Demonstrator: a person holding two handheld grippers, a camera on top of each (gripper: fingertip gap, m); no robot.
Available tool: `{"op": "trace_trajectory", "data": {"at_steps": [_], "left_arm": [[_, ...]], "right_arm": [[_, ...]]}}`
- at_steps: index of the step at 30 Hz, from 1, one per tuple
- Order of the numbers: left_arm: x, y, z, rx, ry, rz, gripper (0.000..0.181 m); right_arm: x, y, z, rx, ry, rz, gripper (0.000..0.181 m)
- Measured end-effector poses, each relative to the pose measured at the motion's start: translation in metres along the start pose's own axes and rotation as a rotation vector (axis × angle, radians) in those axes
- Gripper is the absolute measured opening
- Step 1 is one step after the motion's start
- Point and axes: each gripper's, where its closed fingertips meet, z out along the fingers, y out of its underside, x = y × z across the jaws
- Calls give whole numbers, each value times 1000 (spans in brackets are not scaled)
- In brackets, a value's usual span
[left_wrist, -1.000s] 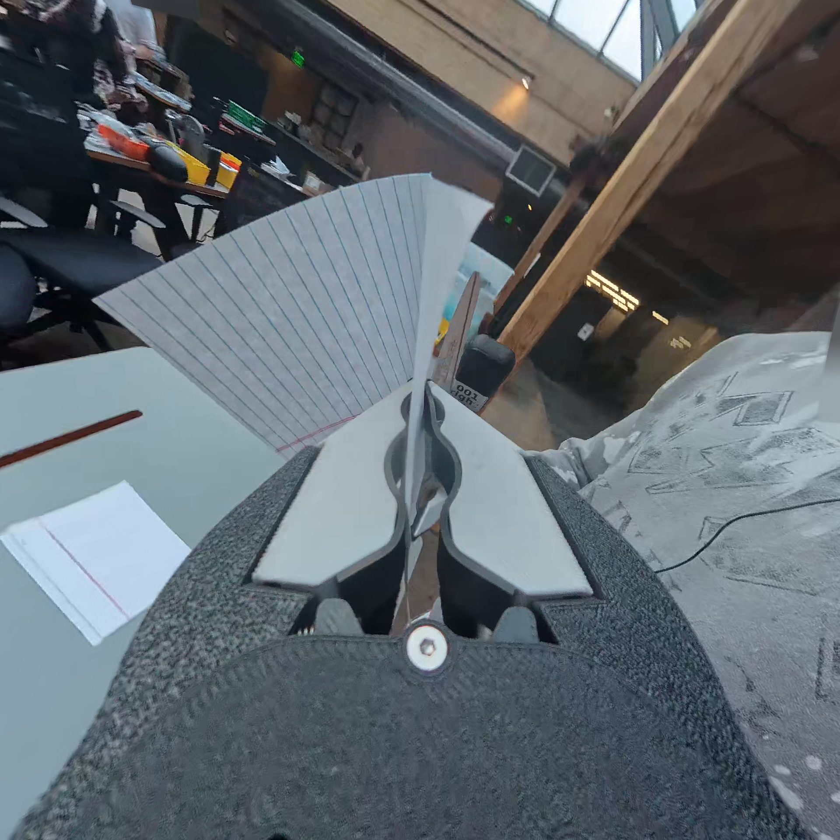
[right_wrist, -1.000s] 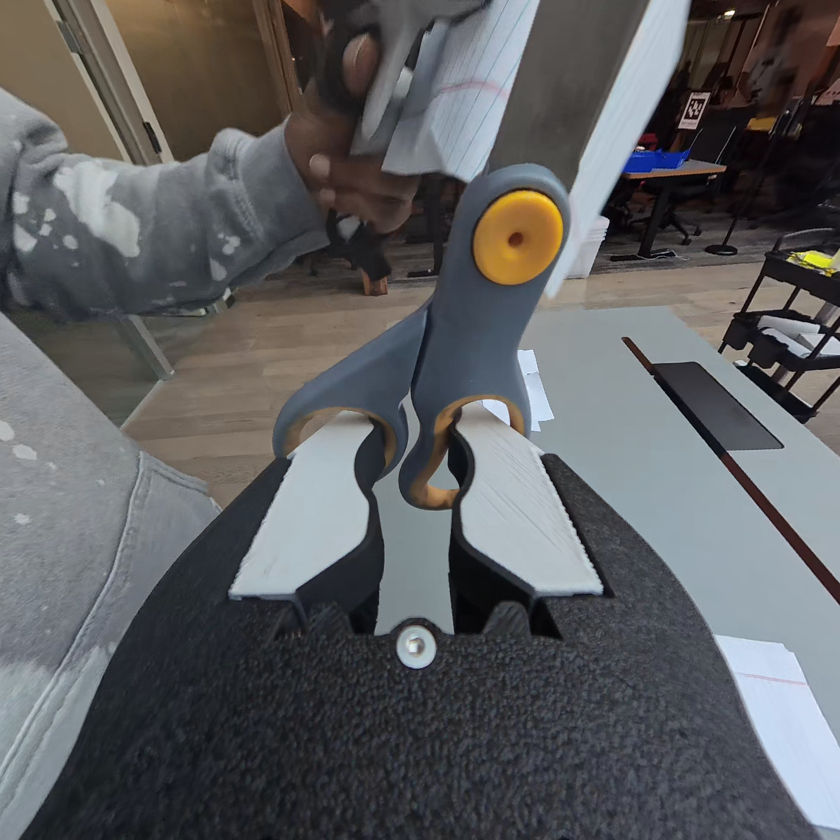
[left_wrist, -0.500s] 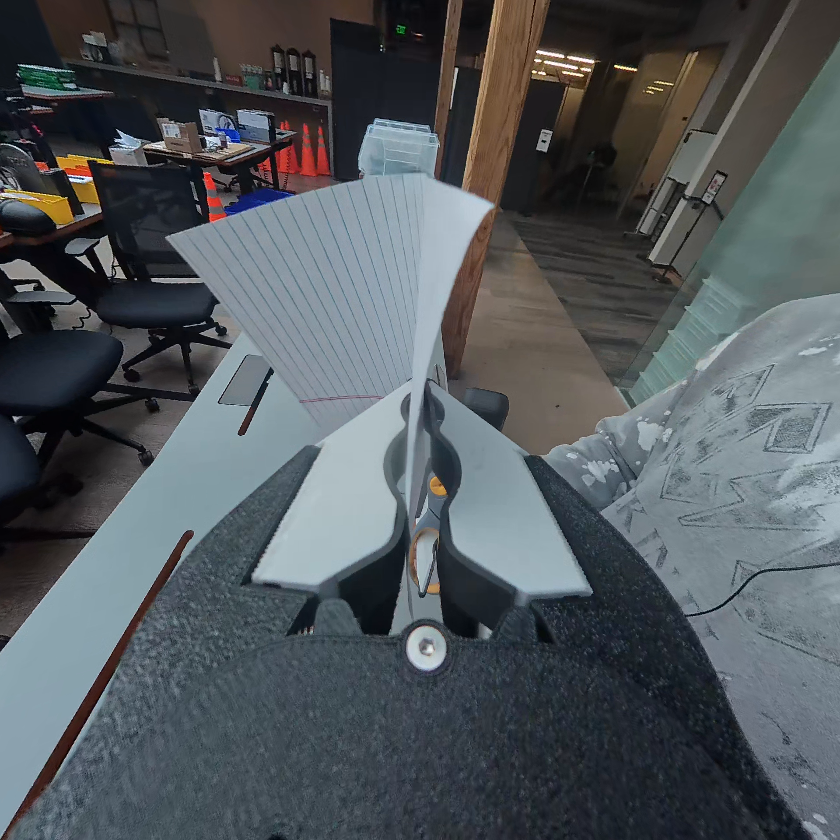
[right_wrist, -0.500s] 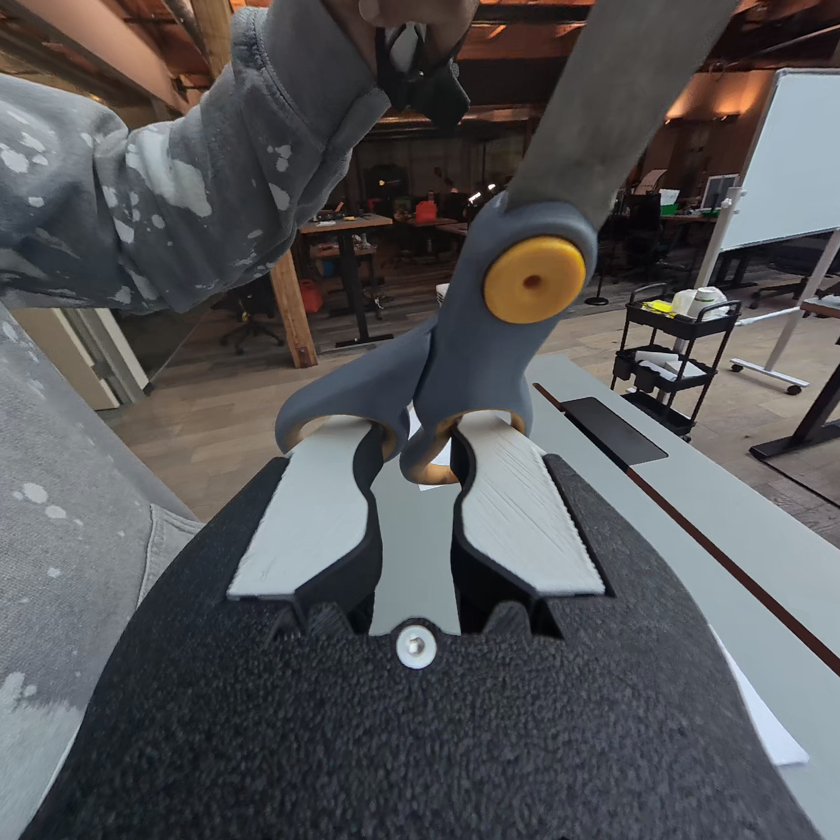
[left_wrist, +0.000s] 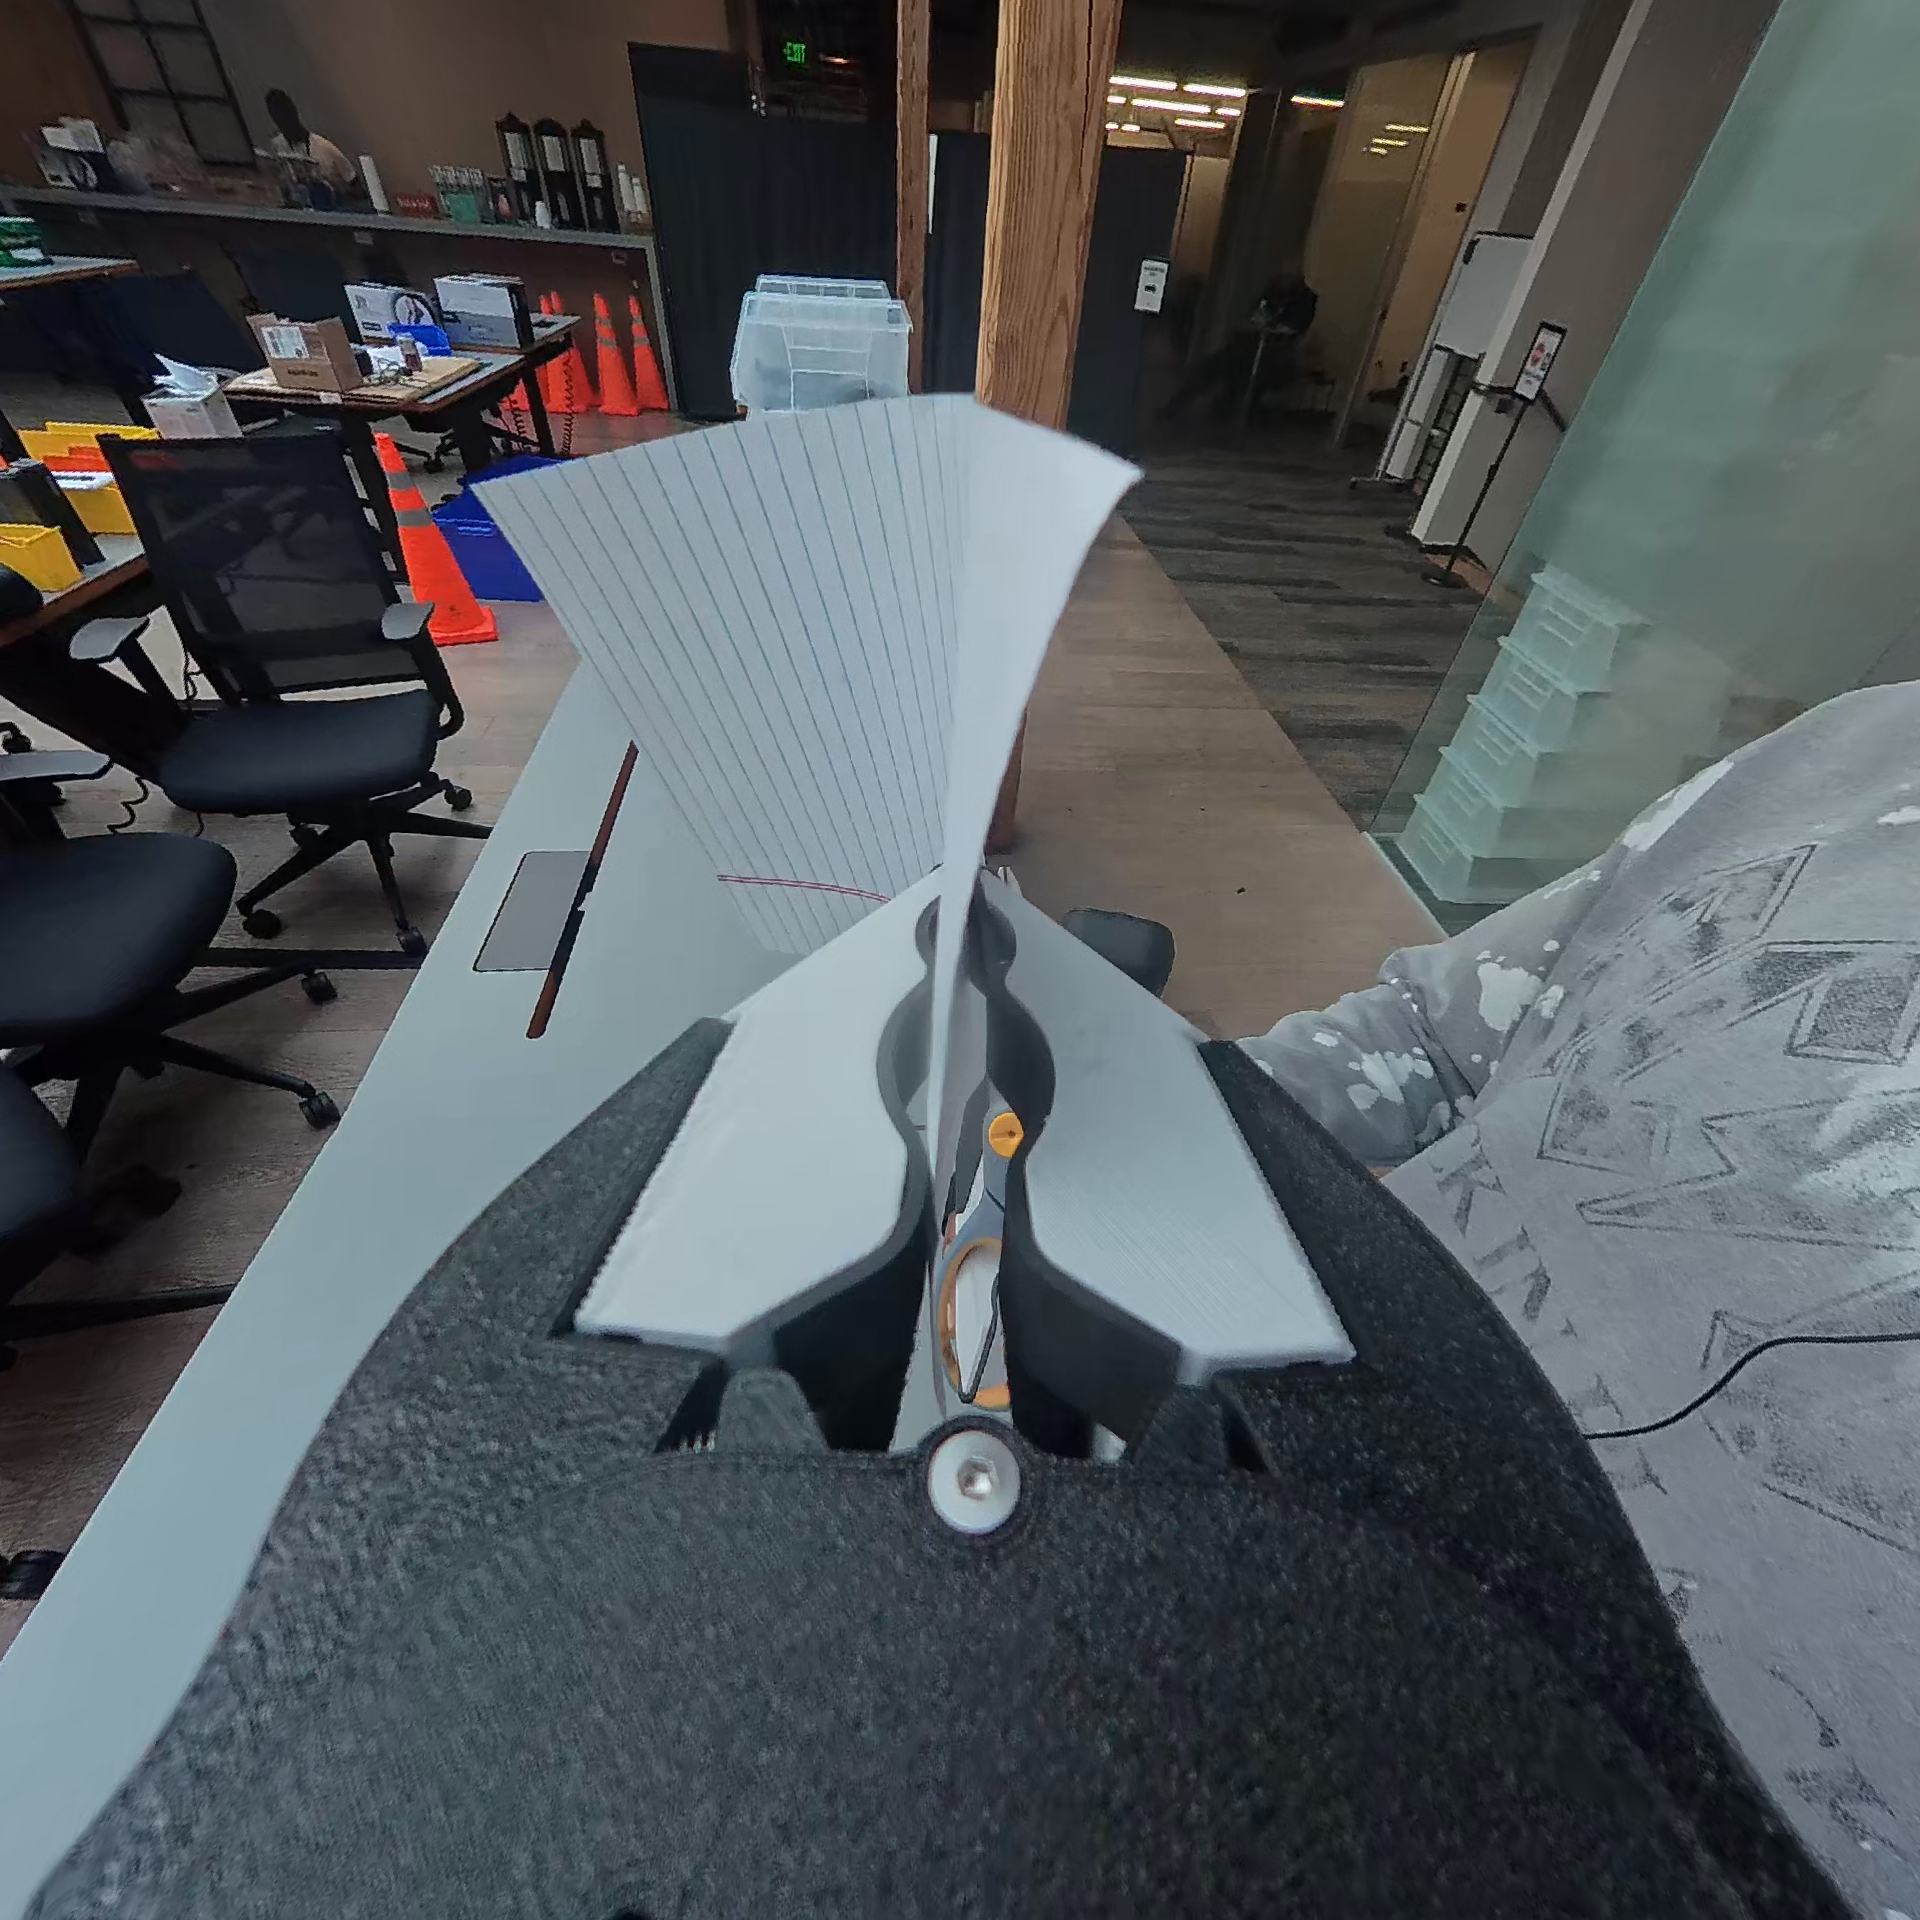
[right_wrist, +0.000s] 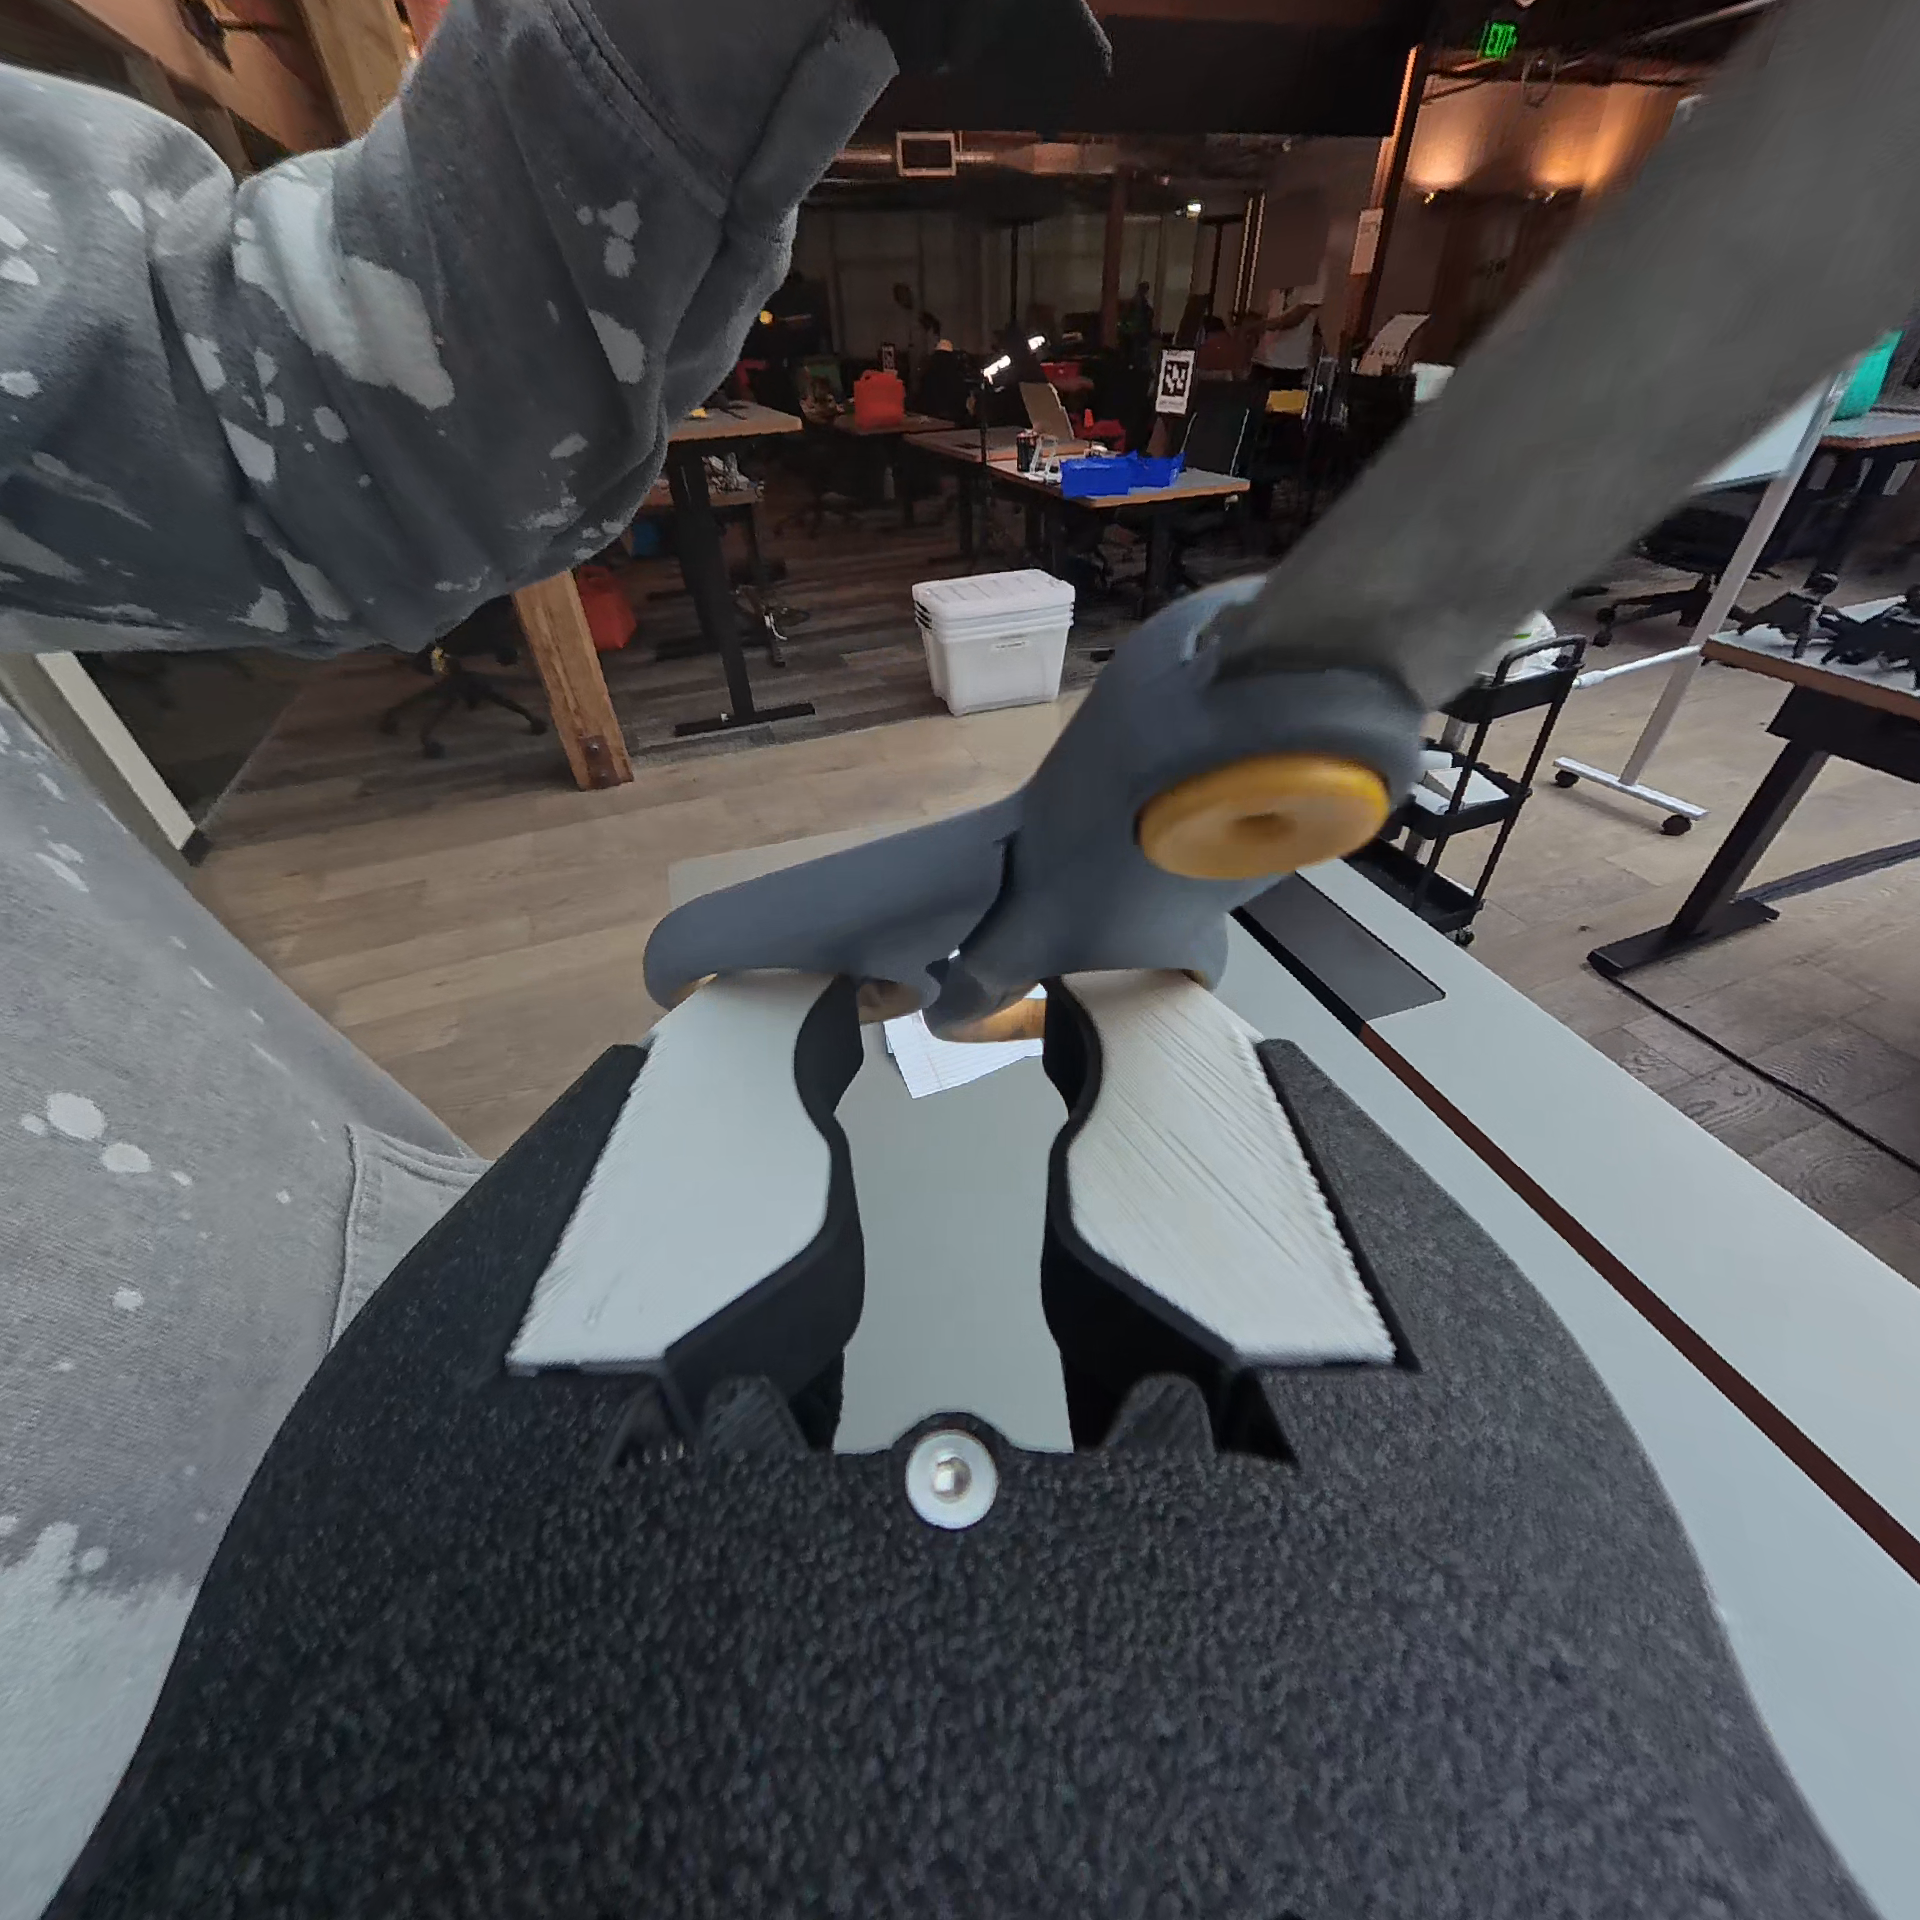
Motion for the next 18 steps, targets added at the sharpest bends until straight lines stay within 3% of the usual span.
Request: {"op": "trace_trajectory", "data": {"at_steps": [18], "left_arm": [[-3, 24, -27, 24, 4, -59, 0]], "right_arm": [[-7, 7, 21, -55, 7, 0, 30]]}}
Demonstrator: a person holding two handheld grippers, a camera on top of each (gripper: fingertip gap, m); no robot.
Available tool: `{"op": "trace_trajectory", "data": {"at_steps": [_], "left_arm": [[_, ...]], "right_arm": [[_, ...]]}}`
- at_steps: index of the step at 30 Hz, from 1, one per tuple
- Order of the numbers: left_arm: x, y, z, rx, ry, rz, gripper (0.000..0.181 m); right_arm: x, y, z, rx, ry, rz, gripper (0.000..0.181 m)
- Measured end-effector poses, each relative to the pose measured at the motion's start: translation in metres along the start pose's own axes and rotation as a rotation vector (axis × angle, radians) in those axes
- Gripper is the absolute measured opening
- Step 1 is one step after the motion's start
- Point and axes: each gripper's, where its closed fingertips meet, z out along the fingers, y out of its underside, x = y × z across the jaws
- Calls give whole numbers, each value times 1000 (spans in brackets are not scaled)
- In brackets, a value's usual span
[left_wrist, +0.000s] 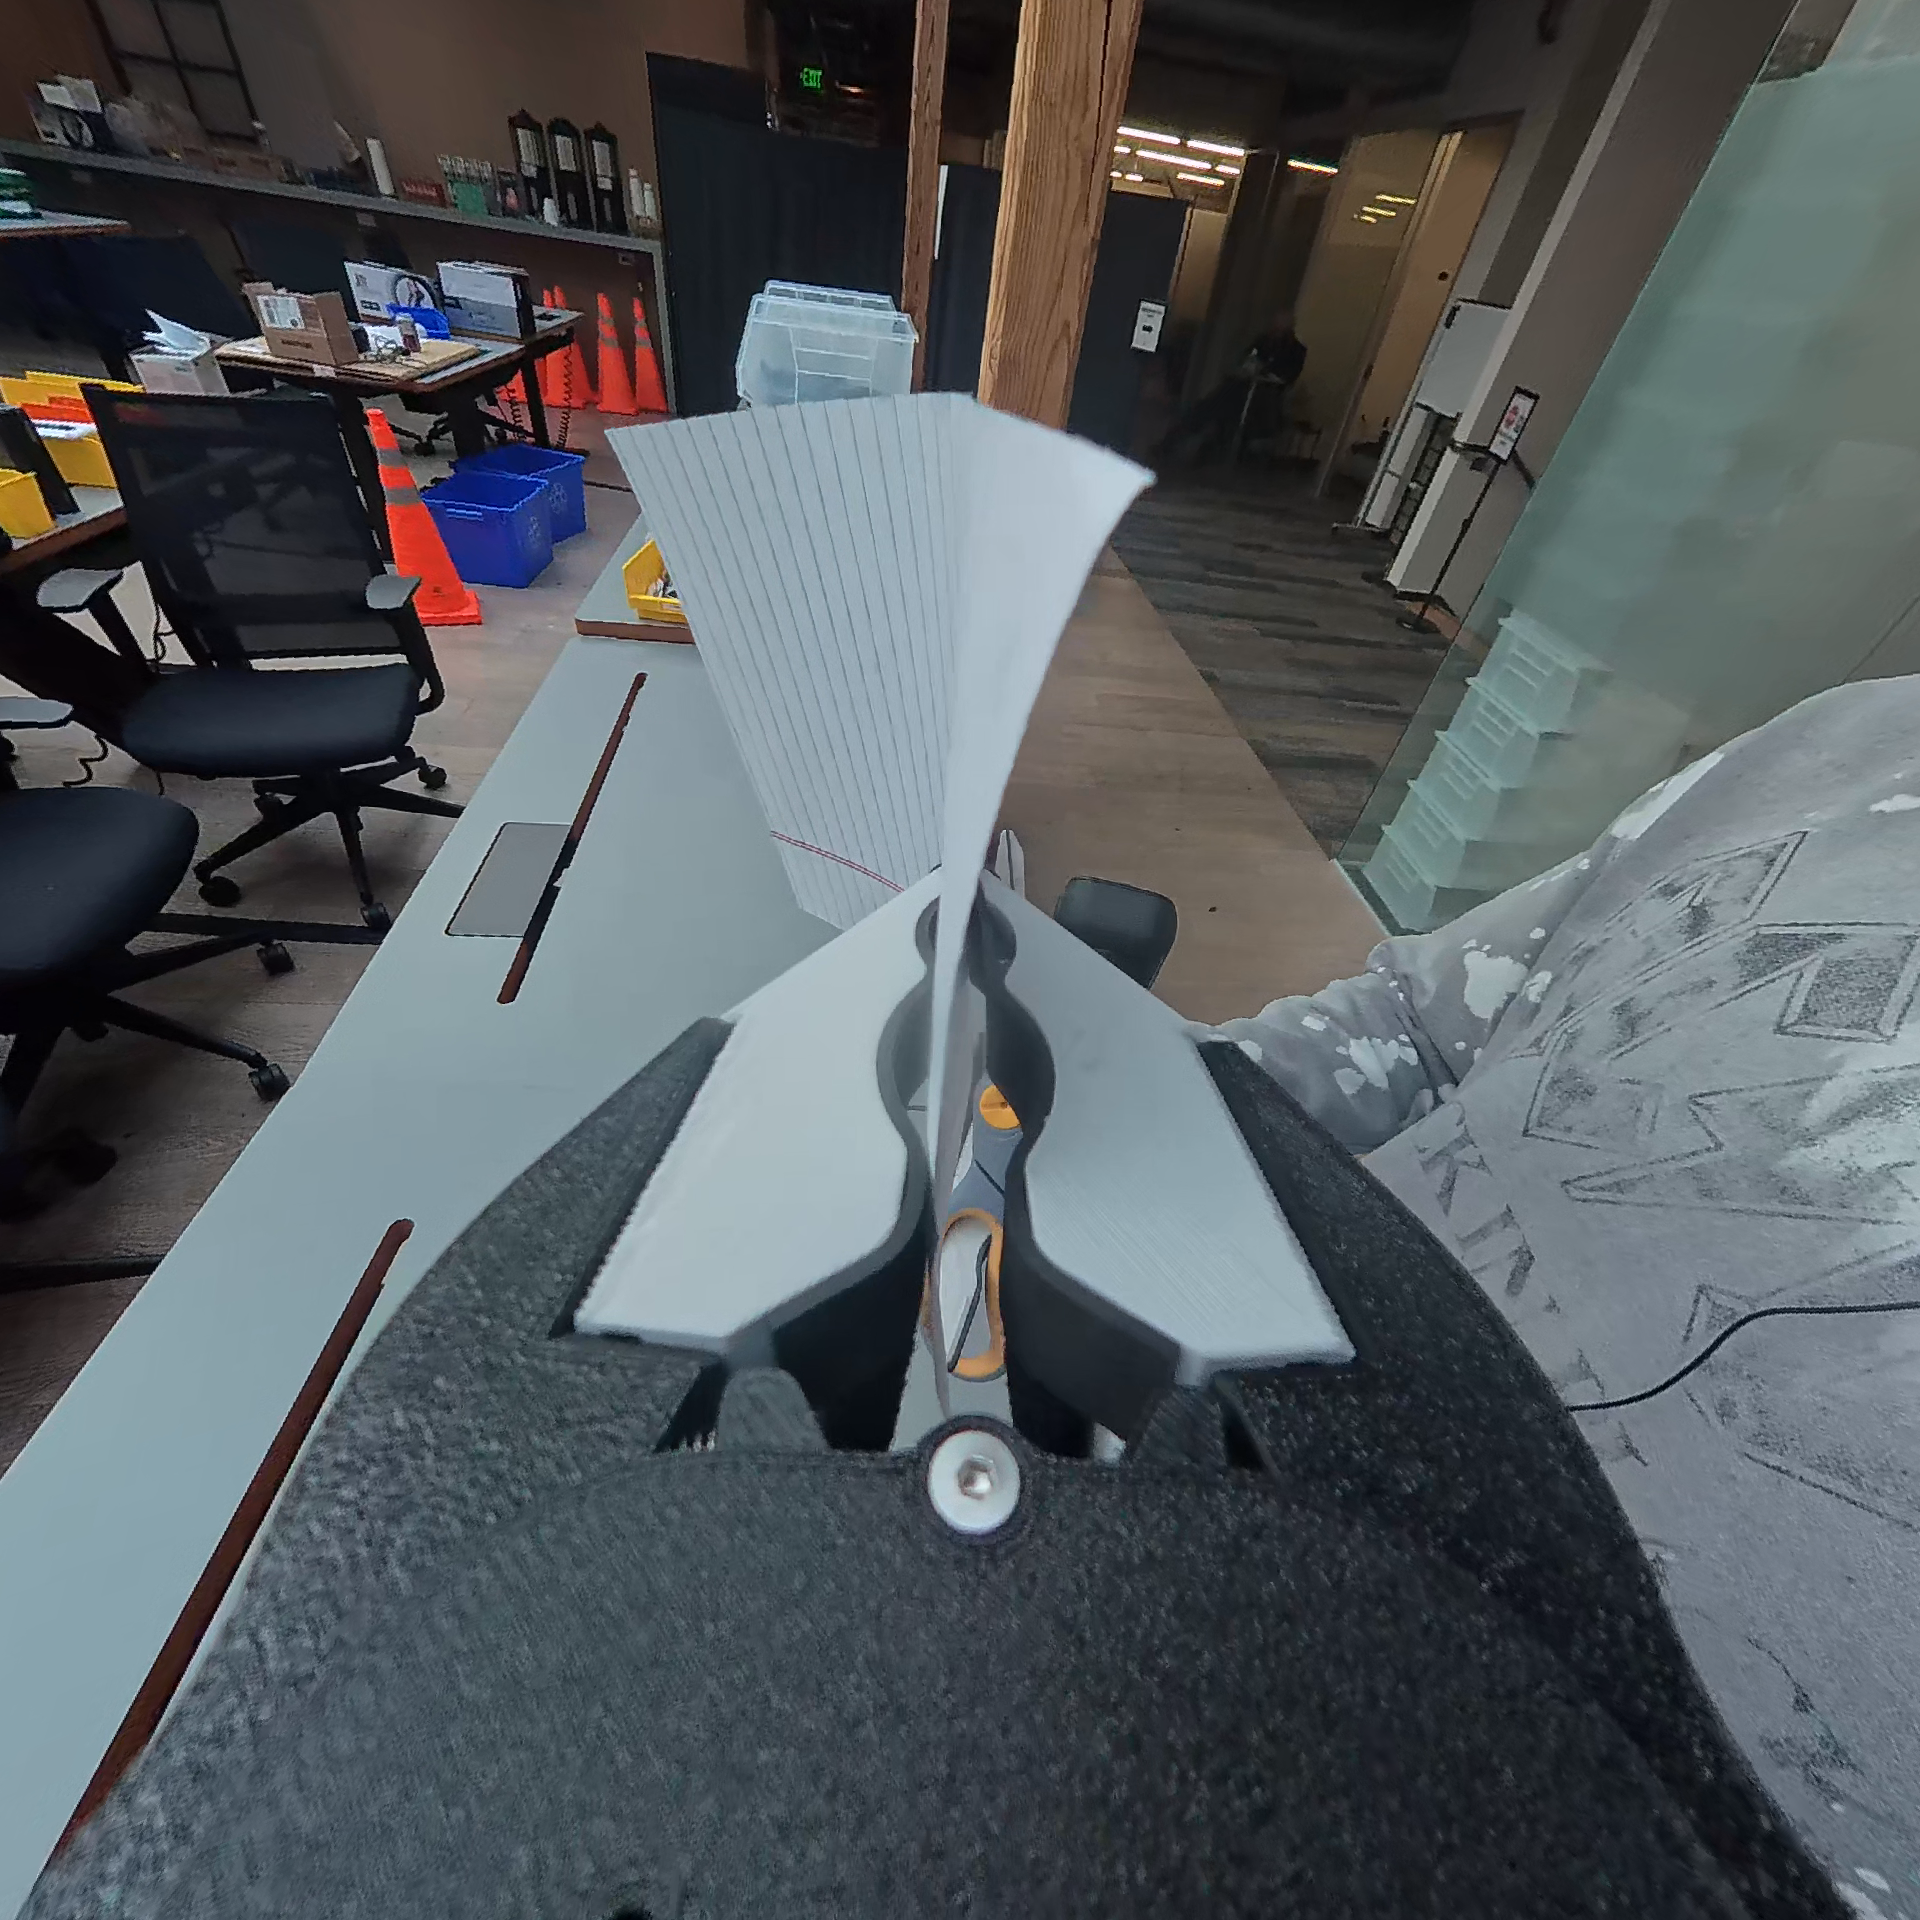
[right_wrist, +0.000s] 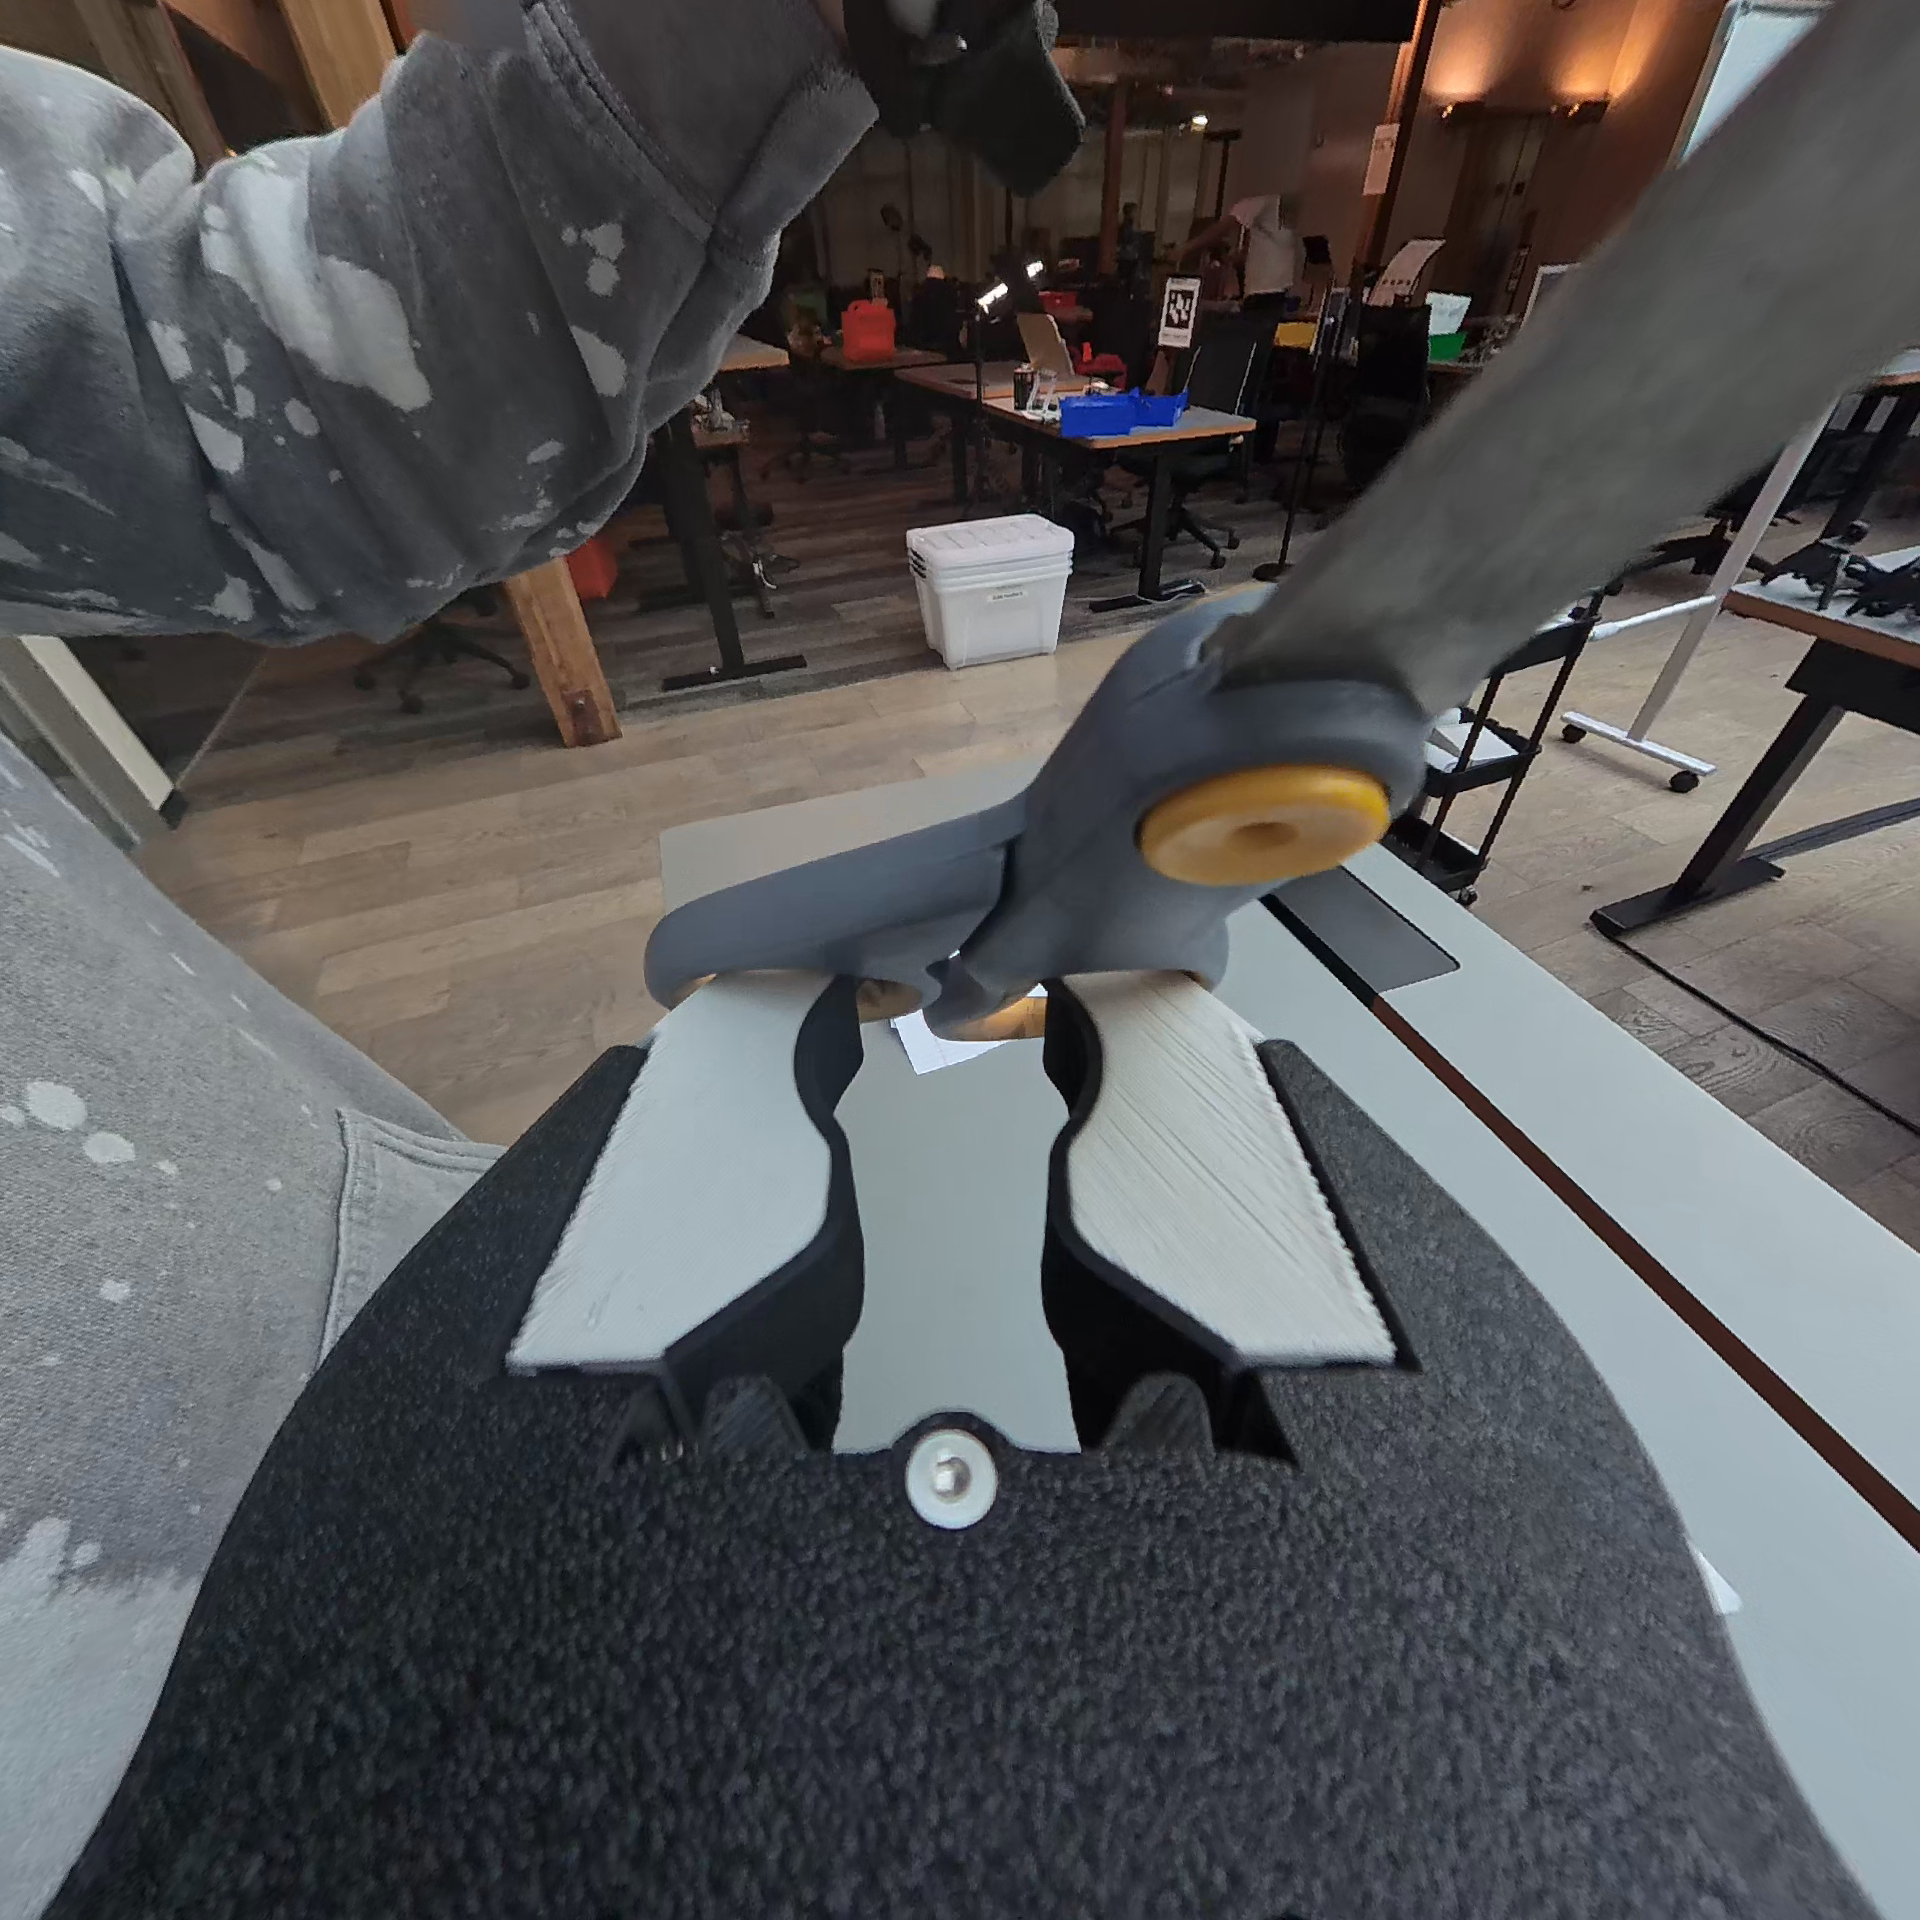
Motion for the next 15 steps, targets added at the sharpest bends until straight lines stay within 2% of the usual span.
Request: {"op": "trace_trajectory", "data": {"at_steps": [3, 4, 15], "left_arm": [[-1, 2, -3, -8, 1, 7, 0], [-1, 2, -4, -8, 2, 7, 0], [-8, 5, -13, 7, -4, -3, 0]], "right_arm": [[1, 2, 4, -25, -8, -3, 32], [2, 2, 6, -34, -5, 0, 38], [0, -2, 17, -59, -38, -8, 39]]}}
